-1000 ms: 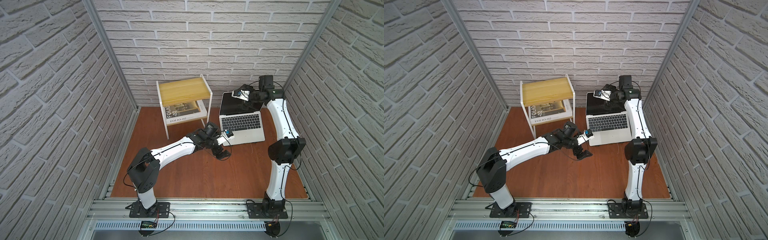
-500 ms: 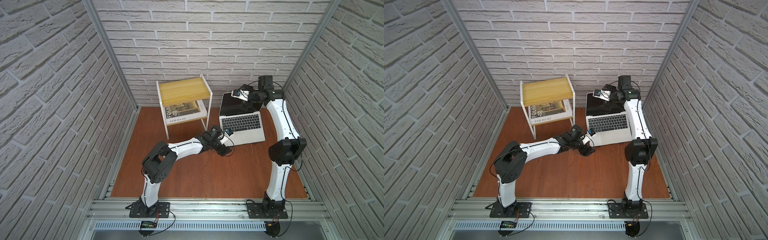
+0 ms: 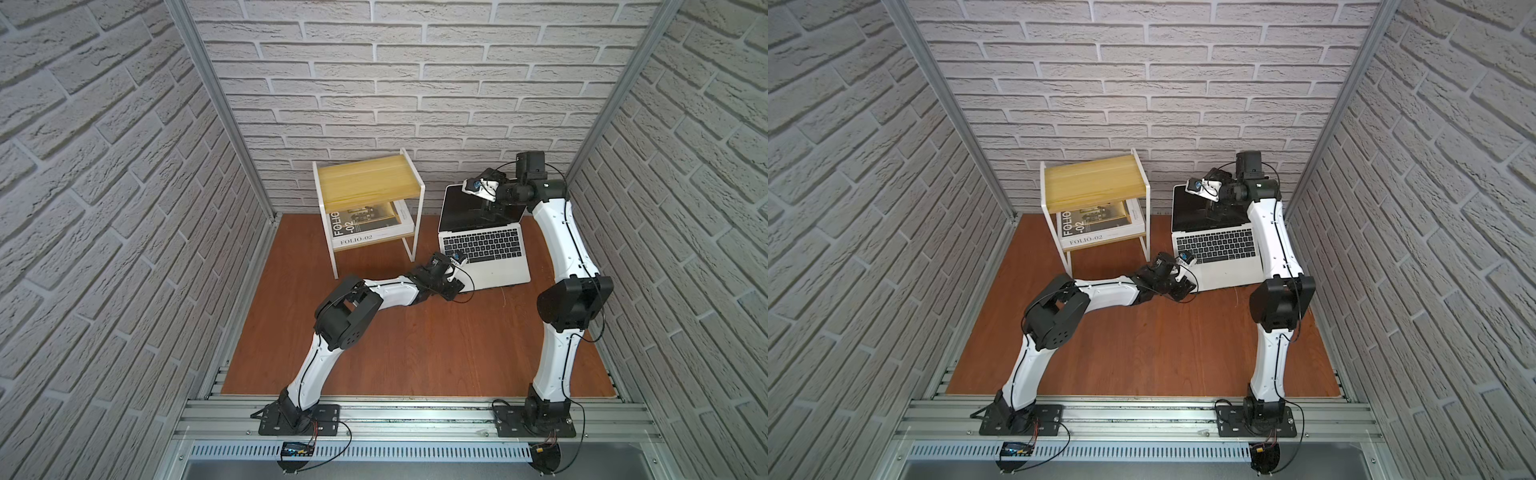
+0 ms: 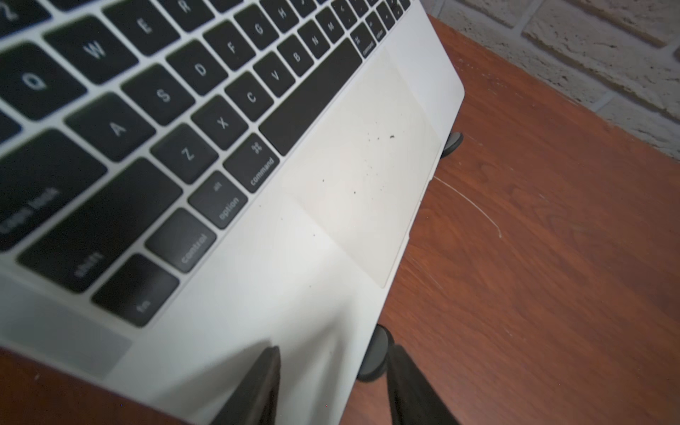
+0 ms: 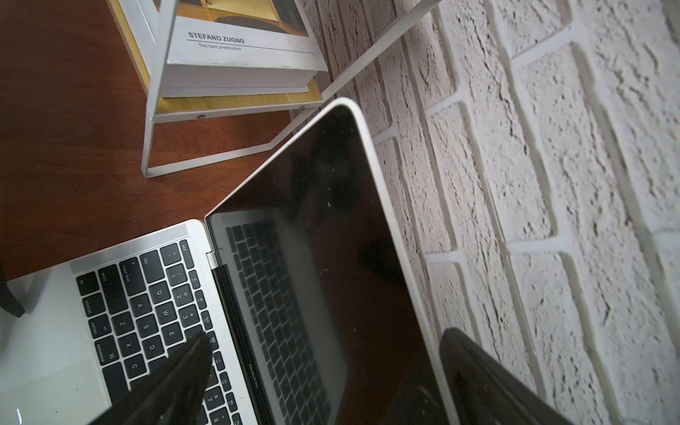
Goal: Close the laptop lid and set it aside
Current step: Close the lid of the laptop.
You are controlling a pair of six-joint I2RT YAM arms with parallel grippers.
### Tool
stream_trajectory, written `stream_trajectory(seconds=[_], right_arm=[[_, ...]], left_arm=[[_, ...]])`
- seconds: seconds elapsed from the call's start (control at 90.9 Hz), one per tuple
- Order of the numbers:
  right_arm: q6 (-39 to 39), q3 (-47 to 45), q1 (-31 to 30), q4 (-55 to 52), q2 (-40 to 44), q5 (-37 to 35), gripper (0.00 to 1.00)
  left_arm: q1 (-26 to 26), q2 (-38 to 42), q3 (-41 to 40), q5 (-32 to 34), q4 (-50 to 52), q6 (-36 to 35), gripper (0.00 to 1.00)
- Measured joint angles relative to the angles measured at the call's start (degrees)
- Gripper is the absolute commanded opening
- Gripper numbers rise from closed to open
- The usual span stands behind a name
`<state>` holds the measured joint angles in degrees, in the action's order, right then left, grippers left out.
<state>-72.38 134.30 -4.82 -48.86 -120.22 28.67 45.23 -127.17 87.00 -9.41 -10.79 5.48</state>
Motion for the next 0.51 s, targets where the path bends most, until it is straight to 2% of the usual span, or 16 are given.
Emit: stream_trajectory(seconds=[0.506], right_arm=[[0.61, -6.40, 0.28, 1.38, 4.61, 0.15, 0.97]], left_arm=[[-0.11, -1.99, 2.08, 0.00, -2.62, 2.05, 0.52]])
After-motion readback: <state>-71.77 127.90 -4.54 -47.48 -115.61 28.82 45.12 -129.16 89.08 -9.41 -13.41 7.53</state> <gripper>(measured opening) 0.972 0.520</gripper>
